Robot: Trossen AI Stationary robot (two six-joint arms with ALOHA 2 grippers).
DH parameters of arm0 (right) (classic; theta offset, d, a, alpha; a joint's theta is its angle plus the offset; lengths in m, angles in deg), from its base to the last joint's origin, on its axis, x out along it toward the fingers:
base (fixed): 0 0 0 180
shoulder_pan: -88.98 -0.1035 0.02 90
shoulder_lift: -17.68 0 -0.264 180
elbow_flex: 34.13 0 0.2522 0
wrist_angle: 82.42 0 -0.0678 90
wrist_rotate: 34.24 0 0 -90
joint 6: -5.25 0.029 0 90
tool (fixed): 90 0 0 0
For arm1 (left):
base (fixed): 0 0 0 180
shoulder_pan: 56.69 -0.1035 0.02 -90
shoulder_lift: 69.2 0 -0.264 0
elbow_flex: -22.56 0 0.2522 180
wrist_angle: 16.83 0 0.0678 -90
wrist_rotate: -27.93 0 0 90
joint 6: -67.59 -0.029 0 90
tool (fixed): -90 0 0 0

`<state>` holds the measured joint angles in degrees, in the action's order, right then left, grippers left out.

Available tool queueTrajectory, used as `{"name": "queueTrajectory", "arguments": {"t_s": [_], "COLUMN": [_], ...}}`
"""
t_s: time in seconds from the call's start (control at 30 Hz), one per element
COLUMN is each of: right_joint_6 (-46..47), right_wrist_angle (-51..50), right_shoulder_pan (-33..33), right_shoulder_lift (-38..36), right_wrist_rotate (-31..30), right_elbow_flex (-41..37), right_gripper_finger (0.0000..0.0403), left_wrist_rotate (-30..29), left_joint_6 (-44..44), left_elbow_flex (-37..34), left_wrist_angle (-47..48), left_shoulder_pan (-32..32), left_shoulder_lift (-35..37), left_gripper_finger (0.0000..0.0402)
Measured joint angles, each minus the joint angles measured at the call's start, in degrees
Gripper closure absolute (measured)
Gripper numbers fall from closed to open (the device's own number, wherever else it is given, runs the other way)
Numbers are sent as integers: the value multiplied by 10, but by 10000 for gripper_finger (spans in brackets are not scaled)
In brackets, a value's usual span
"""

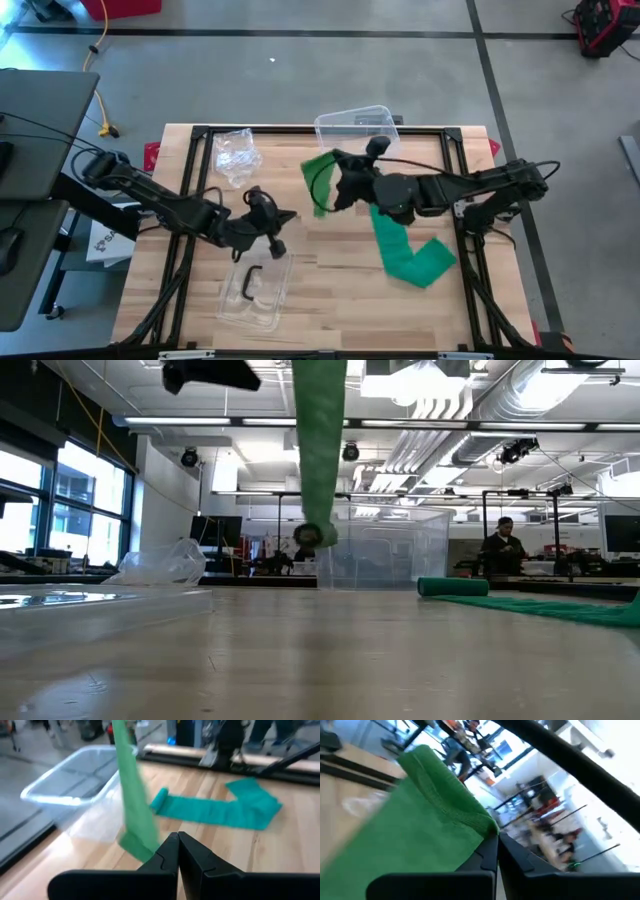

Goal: Roll bandage
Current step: Roll the green bandage

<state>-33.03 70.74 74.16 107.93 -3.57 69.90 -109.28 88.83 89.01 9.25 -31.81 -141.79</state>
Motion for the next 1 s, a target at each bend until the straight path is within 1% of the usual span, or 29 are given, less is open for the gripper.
{"name": "queueTrajectory", "arguments": {"t_s": [0.03, 0.1, 0.17, 0.23, 0.27, 0.33, 0.4, 0.47, 0.57, 0.67, 0.8, 0.87, 1.0], "right_joint_6": [39, 152, 321, 487, 543, 611, 636, 639, 653, 671, 696, 708, 723], "right_wrist_angle": [-27, -105, -202, -296, -327, -364, -357, -332, -262, -189, -118, -110, -100], "right_shoulder_pan": [-3, -12, -24, -33, -39, -57, -84, -107, -135, -158, -189, -199, -228], "right_shoulder_lift": [0, 0, 5, 18, 27, 52, 77, 97, 125, 140, 147, 147, 147], "right_wrist_rotate": [12, 61, 116, 172, 198, 228, 253, 282, 323, 362, 374, 372, 368], "right_elbow_flex": [0, 0, 0, -1, -8, -34, -70, -103, -149, -185, -216, -220, -219], "right_gripper_finger": [403, 403, 403, 403, 403, 403, 403, 403, 403, 403, 403, 403, 403], "left_wrist_rotate": [-1, -1, 0, 0, -1, 1, 2, 17, 55, 80, 119, 154, 219], "left_joint_6": [14, 39, 66, 89, 95, 98, 99, 98, 97, 92, 60, 38, 33], "left_elbow_flex": [0, 0, 0, -6, -10, -22, -39, -56, -76, -89, -89, -89, -89], "left_wrist_angle": [22, 61, 95, 109, 110, 95, 60, 24, -50, -128, -211, -253, -333], "left_shoulder_pan": [2, 4, 5, 7, 7, 7, 5, 2, -2, -14, -49, -73, -120], "left_shoulder_lift": [4, 10, 11, 8, 5, -1, -9, -17, -38, -66, -122, -152, -216], "left_gripper_finger": [401, 401, 401, 402, 401, 401, 402, 402, 402, 401, 401, 401, 401]}}
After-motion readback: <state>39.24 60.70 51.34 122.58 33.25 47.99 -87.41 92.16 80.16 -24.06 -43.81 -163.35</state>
